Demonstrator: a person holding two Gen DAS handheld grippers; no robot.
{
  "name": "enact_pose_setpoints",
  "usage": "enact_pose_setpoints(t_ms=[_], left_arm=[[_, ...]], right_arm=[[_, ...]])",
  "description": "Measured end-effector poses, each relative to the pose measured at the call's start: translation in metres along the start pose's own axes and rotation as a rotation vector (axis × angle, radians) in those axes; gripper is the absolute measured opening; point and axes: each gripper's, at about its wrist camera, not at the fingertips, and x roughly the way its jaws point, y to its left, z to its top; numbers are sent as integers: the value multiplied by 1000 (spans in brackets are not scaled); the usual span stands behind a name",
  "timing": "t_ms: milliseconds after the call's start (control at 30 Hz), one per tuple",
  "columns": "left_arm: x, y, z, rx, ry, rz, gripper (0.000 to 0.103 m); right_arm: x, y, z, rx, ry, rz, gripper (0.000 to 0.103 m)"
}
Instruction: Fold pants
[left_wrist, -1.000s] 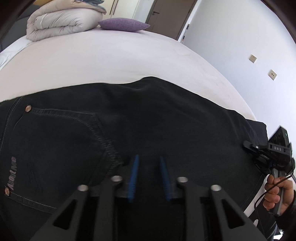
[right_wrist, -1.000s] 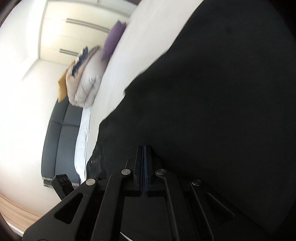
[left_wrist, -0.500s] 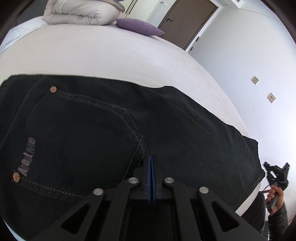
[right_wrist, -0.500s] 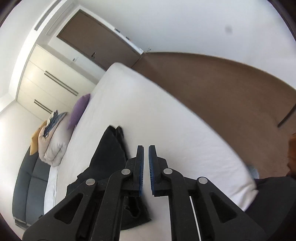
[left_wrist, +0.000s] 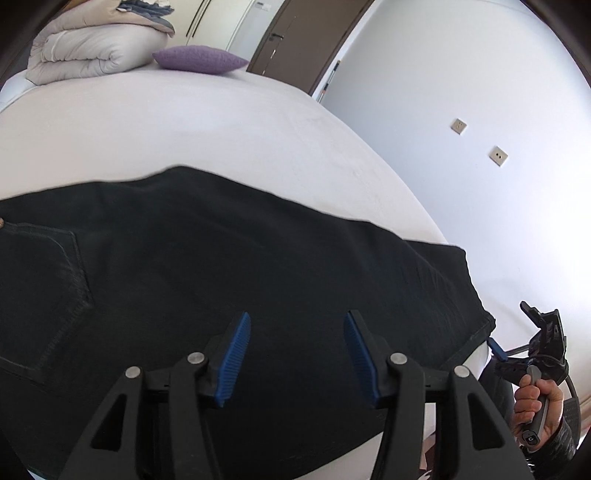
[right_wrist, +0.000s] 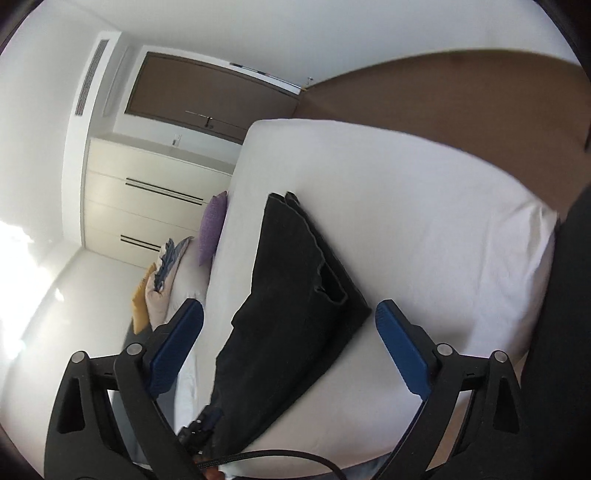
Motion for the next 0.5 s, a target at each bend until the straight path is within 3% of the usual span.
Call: enact_pose_setpoints(t_ms=[167, 267, 500], left_arm=[[24, -8, -10, -14, 47, 21, 57], [25, -7, -12, -10, 60, 25, 57], [23, -5, -17, -5, 69, 35, 58]], right_arm=[[11, -12, -8, 58, 17, 36, 91], [19, -19, -15, 135, 40, 78, 88], [24, -18, -23, 179, 34, 109, 84]])
